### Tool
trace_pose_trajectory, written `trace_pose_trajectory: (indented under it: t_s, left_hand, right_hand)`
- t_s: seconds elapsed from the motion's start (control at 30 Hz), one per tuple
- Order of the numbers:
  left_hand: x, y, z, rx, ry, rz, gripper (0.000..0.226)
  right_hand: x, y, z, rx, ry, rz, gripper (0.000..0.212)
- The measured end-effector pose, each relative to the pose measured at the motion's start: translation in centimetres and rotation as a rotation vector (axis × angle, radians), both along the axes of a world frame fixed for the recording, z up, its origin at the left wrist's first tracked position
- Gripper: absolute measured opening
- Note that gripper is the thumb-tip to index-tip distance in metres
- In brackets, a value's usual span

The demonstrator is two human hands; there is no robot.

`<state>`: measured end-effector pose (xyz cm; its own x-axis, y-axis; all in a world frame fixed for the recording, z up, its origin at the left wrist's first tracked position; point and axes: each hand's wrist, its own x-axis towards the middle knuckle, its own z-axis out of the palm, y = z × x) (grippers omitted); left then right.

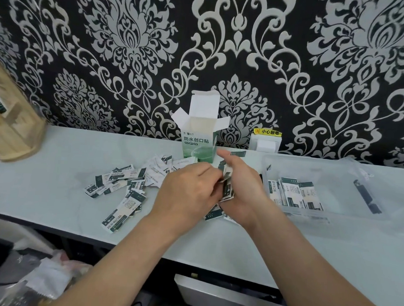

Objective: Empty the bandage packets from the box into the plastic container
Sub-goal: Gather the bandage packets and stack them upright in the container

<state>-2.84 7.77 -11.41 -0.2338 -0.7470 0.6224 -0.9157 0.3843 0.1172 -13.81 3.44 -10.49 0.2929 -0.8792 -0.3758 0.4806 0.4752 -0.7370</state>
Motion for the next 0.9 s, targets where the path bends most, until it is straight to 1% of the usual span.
trace_pose_trajectory:
  t_s: [0.1,0.27,0.37,0.43,0.5,0.53,0.57,0.6,0.63,0.67,0.7,0.73,0.77,0.8,0.83,0.87,0.9]
  left_hand:
    - [0.3,-0.2,0.0,0.021,0.036,-0.085,0.015]
    - [0.8,0.0,0.8,0.024,0.140,-0.241,0.010]
    - [0.7,0.6,0.9,0.062,0.203,-0.315,0.005]
    - [0.9,0.9,1.1,0.113,0.236,-0.339,0.009]
    - [0.8,1.0,1.5,0.185,0.219,-0.336,0.012]
    - [0.6,1.2,1.7,0.218,0.209,-0.319,0.015]
    - [0.2,1.2,1.9,0.230,0.211,-0.288,0.021]
    - [-0.1,1.3,2.2,0.221,0.225,-0.248,0.029]
    - [-0.3,1.3,2.4,0.213,0.244,-0.207,0.040]
    - [-0.4,1.3,2.6,0.237,0.265,-0.183,0.055]
    - [-0.4,1.3,2.8,0.304,0.285,-0.176,0.074]
    - [-0.4,1.3,3.0,0.397,0.283,-0.178,0.092]
    - [-0.4,1.3,3.2,0.484,0.251,-0.176,0.103]
    - [-0.4,1.2,3.2,0.530,0.213,-0.173,0.106]
    - [-0.3,1.0,3.0,0.544,0.190,-0.163,0.103]
    - [-0.3,0.9,2.9,0.535,0.189,-0.143,0.098]
    - [-0.1,0.7,2.8,0.508,0.210,-0.120,0.091]
  right_hand:
    - [-0.5,-0.1,0.0,0.043,-0.136,-0.029,0.028]
    - [-0.6,-0.5,0.0,0.081,-0.216,0.020,0.031]
    - [-0.5,-0.5,0.2,0.082,-0.160,0.077,0.031]
    - [-0.7,-0.3,0.3,0.062,-0.101,0.123,0.030]
    - [-0.8,-0.3,0.4,0.003,-0.028,0.137,0.017]
    - [-0.8,-0.1,0.5,-0.051,0.036,0.140,0.013]
    - [-0.9,0.0,0.6,-0.108,0.115,0.146,0.017]
    - [-0.8,0.3,0.8,-0.163,0.174,0.161,0.019]
    - [-0.8,0.3,1.0,-0.198,0.191,0.188,0.019]
    - [-0.8,0.5,1.2,-0.214,0.188,0.221,0.018]
    - [-0.8,0.7,1.3,-0.232,0.200,0.268,0.016]
    - [-0.8,0.9,1.6,-0.266,0.252,0.318,0.015]
    - [-0.8,1.0,1.7,-0.320,0.334,0.365,0.016]
    - [-0.9,1.2,1.8,-0.378,0.414,0.400,0.019]
    - [-0.9,1.2,1.8,-0.430,0.466,0.417,0.022]
    - [-1.0,1.3,1.9,-0.461,0.475,0.417,0.024]
    - [-1.1,1.2,1.9,-0.456,0.424,0.414,0.024]
